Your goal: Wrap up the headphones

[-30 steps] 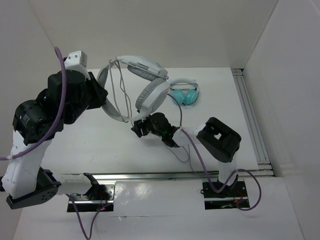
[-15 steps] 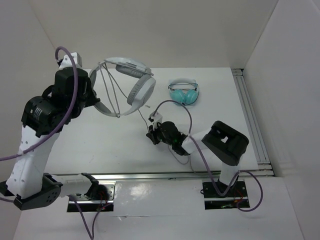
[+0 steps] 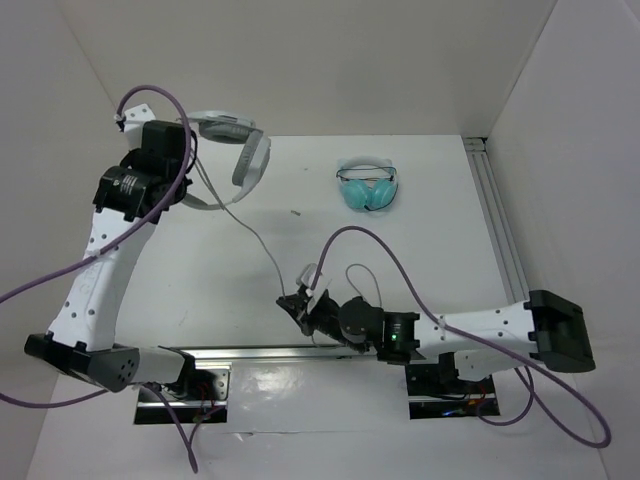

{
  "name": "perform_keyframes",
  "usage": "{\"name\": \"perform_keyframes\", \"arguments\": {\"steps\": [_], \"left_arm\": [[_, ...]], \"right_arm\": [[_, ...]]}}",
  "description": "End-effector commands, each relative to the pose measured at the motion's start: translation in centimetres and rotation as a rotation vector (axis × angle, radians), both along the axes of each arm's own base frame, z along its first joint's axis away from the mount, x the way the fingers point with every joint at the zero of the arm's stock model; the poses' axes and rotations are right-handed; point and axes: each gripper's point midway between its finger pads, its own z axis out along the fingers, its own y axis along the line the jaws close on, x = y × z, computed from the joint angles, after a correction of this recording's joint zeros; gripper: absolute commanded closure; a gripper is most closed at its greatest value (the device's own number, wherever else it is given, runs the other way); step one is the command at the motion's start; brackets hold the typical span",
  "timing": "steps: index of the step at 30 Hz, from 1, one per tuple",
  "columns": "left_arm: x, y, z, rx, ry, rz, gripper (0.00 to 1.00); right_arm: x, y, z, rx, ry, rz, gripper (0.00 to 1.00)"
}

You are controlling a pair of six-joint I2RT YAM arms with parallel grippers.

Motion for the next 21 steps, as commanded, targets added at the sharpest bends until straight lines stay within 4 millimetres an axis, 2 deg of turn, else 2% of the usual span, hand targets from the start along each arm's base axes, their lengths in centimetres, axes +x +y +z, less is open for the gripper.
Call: {"name": "perform_keyframes", "arguments": {"steps": [1,4,6,7,9,10,11,13,14,15,16,18,19,21], "left_arm": [[1.6,0.0,0.9,0.013,-0.096,0.047,1.00],[1.9,-0.2,-1.2,0.047,-0.031,0.041,1.00],[2.1,-0.6,-2.2,0.066,0.003,0.022,1.00],[2.0,-0.8,-2.8,0.079,0.016,0.020,1.00],[1.9,-1.5,-3.1,0.134,0.038,0.001,1.00],[2.1,-1.9,-3.9,0.154,0.059,-0.006,1.00],[2.1,-2.3,-4.8,0.176,0.089,-0.014,1.00],[2.1,-3.9,-5.4,0.206,0.121,-0.071,1.00],[1.8,-4.5,-5.9,0.222,0.150,-0.111,1.00],[1.7,-6.3,-7.4,0.235,0.214,-0.191,1.00],[1.3,-6.9,-8.0,0.238,0.239,-0.205,1.00],[0.2,-7.9,-8.7,0.280,0.282,-0.246,1.00],[-0.4,-9.5,-9.4,0.289,0.299,-0.312,1.00],[-1.4,-11.4,-11.0,0.300,0.344,-0.402,1.00]], "right_arm": [[0.3,-2.4,3.0,-0.053,-0.082,-0.137,1.00],[-0.4,-2.8,6.0,-0.054,-0.128,-0.142,1.00],[-0.7,-2.8,7.0,-0.074,-0.162,-0.143,1.00],[-1.0,-2.9,8.4,-0.065,-0.173,-0.147,1.00],[-0.8,-3.2,9.7,-0.080,-0.209,-0.167,1.00],[-1.2,-3.2,10.1,-0.096,-0.222,-0.159,1.00],[-1.3,-3.3,11.7,-0.079,-0.233,-0.170,1.00],[-0.9,-3.7,12.6,-0.119,-0.270,-0.199,1.00],[-0.5,-3.9,13.8,-0.115,-0.282,-0.231,1.00],[0.0,-4.2,13.7,-0.165,-0.321,-0.259,1.00],[0.5,-4.8,14.0,-0.184,-0.344,-0.297,1.00],[2.3,-6.8,15.0,-0.205,-0.365,-0.427,1.00],[3.0,-7.5,15.3,-0.227,-0.385,-0.460,1.00],[4.8,-9.2,16.9,-0.205,-0.379,-0.528,1.00]]}}
